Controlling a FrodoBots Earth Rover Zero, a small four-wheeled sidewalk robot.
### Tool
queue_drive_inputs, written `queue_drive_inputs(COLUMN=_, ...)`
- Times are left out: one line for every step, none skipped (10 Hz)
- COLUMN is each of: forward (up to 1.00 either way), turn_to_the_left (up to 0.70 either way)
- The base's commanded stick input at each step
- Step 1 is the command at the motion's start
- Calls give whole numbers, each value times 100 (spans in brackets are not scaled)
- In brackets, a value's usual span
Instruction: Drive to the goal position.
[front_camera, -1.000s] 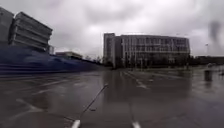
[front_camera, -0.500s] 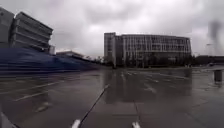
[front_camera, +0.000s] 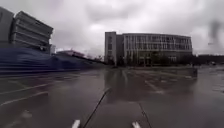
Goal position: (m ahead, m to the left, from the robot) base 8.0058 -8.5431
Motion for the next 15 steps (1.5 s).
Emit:
queue_drive_inputs(forward=100, turn_to_the_left=-18)
queue_drive_inputs(forward=100, turn_to_the_left=-31)
queue_drive_inputs(forward=100, turn_to_the_left=-35)
queue_drive_inputs(forward=100, turn_to_the_left=-40)
queue_drive_inputs(forward=100, turn_to_the_left=-40)
queue_drive_inputs(forward=100, turn_to_the_left=-40)
queue_drive_inputs(forward=100, turn_to_the_left=-40)
queue_drive_inputs(forward=100, turn_to_the_left=-40)
queue_drive_inputs(forward=100, turn_to_the_left=-18)
queue_drive_inputs(forward=100, turn_to_the_left=0)
queue_drive_inputs(forward=100, turn_to_the_left=0)
queue_drive_inputs(forward=100, turn_to_the_left=0)
queue_drive_inputs(forward=100, turn_to_the_left=0)
queue_drive_inputs(forward=100, turn_to_the_left=0)
queue_drive_inputs(forward=100, turn_to_the_left=0)
